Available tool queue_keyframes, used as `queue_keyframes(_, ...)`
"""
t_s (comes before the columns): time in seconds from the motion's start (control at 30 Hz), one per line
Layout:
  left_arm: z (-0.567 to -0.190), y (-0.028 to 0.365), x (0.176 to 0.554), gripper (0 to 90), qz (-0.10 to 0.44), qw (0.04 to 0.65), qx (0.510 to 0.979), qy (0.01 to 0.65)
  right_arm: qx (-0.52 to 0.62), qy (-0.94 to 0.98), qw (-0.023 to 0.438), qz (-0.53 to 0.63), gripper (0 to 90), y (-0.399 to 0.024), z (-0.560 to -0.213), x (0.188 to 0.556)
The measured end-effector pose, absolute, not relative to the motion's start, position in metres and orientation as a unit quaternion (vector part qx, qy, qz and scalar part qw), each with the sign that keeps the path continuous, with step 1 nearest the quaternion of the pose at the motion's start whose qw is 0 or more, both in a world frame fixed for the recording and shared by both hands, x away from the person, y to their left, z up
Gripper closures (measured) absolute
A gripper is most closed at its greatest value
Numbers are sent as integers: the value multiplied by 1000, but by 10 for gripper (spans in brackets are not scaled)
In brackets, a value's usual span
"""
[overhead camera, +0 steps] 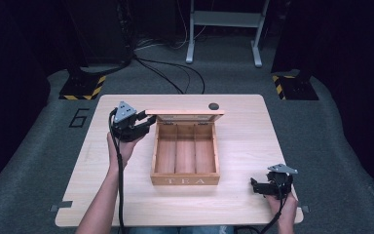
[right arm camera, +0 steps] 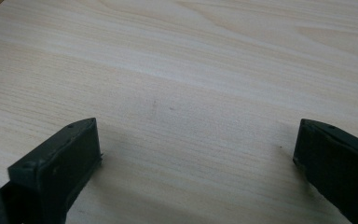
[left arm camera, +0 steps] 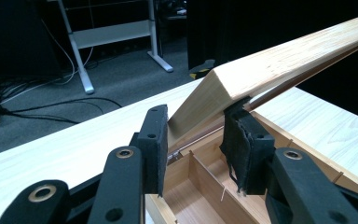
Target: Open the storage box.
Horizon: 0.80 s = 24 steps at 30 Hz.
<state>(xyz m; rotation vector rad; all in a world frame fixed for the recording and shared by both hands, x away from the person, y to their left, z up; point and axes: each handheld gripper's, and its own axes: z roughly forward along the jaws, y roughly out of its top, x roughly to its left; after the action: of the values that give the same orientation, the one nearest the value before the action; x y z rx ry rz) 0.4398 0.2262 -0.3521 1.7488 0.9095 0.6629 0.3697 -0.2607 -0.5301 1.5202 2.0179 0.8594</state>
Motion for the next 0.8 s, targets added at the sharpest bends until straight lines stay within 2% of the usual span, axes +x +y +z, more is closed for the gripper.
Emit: queue_keyframes(0.8, -352, 226, 439, 605, 274, 504, 728, 376, 554, 735, 234, 313, 0, -261, -530, 370)
